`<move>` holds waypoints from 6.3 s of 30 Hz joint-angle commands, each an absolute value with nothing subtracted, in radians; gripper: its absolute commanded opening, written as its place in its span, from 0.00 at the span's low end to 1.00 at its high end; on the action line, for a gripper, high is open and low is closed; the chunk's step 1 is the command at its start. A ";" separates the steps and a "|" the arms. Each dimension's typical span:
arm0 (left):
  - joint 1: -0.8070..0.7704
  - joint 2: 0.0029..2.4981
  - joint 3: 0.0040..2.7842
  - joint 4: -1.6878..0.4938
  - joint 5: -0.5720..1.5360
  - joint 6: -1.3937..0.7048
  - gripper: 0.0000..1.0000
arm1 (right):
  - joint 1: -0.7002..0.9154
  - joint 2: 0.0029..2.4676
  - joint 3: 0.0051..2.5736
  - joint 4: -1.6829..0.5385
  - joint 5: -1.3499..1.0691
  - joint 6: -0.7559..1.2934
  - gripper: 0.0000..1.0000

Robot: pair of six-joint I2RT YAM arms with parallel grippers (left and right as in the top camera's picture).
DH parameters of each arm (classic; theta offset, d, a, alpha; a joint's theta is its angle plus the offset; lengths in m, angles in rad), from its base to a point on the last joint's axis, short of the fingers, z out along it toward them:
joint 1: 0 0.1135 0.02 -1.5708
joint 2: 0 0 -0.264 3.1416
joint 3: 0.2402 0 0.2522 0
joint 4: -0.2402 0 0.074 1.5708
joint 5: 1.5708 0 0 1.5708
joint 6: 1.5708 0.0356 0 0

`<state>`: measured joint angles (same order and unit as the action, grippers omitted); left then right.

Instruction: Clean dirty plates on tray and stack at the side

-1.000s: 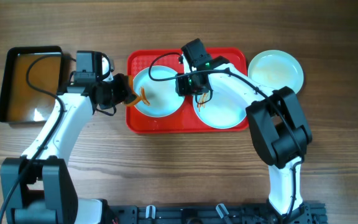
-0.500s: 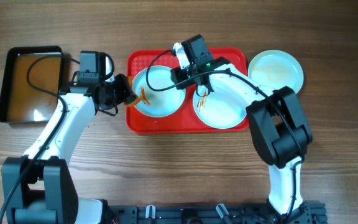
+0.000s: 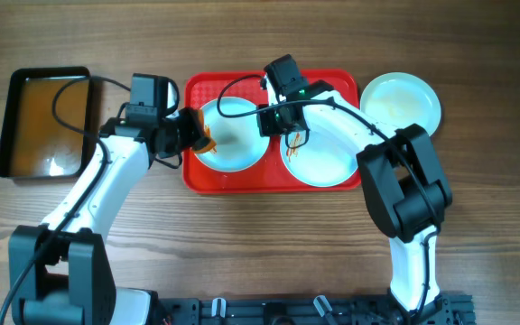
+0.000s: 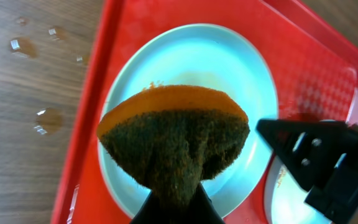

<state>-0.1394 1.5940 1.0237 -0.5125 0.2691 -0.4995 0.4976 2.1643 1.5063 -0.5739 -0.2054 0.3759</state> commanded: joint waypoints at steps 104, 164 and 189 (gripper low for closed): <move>-0.319 1.872 1.071 -0.353 0.081 -0.537 0.04 | 0.508 2.191 1.475 -0.616 -0.180 0.522 0.04; -0.364 1.971 1.134 -0.572 -0.649 -0.554 0.04 | 0.508 2.191 1.475 -0.632 -0.172 0.498 0.04; -0.081 1.556 1.132 -0.781 0.064 -0.659 0.04 | 0.508 1.803 1.618 -0.683 0.227 -0.072 0.05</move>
